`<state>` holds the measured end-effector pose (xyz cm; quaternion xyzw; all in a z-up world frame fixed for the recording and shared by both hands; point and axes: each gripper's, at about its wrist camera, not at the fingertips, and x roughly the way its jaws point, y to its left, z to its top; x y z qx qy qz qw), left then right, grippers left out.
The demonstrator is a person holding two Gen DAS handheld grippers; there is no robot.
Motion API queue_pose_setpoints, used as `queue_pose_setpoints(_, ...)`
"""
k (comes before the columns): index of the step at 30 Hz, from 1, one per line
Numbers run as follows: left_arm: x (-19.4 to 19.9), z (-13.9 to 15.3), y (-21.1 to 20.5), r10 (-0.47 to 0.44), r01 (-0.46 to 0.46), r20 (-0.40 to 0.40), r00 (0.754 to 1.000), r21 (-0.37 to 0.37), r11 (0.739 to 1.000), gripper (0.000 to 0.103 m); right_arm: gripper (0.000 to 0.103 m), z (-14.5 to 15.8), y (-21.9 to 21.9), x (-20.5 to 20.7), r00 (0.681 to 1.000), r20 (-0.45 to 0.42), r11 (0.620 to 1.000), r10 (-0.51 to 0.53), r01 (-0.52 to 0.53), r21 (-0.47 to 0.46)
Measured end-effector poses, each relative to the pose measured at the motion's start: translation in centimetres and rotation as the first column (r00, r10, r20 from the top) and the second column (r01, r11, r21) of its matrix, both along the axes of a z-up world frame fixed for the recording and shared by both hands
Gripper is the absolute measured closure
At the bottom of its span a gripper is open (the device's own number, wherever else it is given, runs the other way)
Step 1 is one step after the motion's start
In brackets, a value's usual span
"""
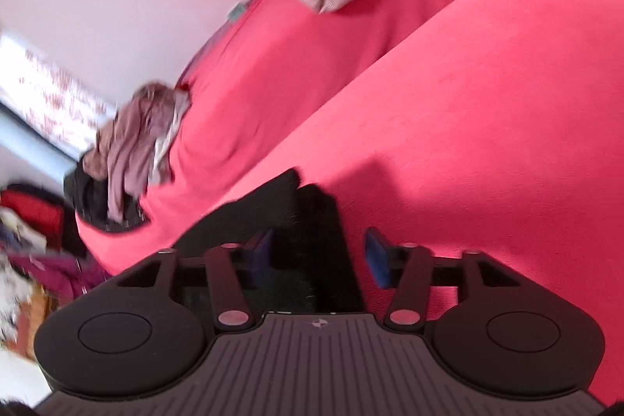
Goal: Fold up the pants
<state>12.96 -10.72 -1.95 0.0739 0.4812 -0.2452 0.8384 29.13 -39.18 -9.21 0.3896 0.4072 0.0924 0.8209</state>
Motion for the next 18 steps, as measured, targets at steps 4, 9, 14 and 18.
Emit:
queue_pose_setpoints(4,-0.1,3.1,3.0,0.047,-0.046,0.046,0.998,-0.037,0.998,0.000,0.036,2.1,-1.0,-1.0,0.995,0.020,0.985,-0.096,0.097,-0.144)
queue_pose_setpoints(9,3.4,5.3,4.4,0.159,-0.144,0.178,0.971,-0.095,0.985,0.000,0.054,6.5,3.4,-2.0,0.968,0.231,0.945,0.098,-0.018,-0.326)
queue_pose_setpoints(14,6.8,2.8,2.2,0.154,-0.137,0.140,0.978,-0.125,0.983,0.000,0.057,7.1,9.0,-1.4,0.897,0.295,0.882,0.328,-0.179,-0.437)
queue_pose_setpoints(18,5.2,-0.9,-0.2,0.052,-0.053,0.139,0.989,0.001,0.999,0.000,0.061,1.9,8.7,0.6,0.938,0.143,0.858,0.315,-0.217,-0.466)
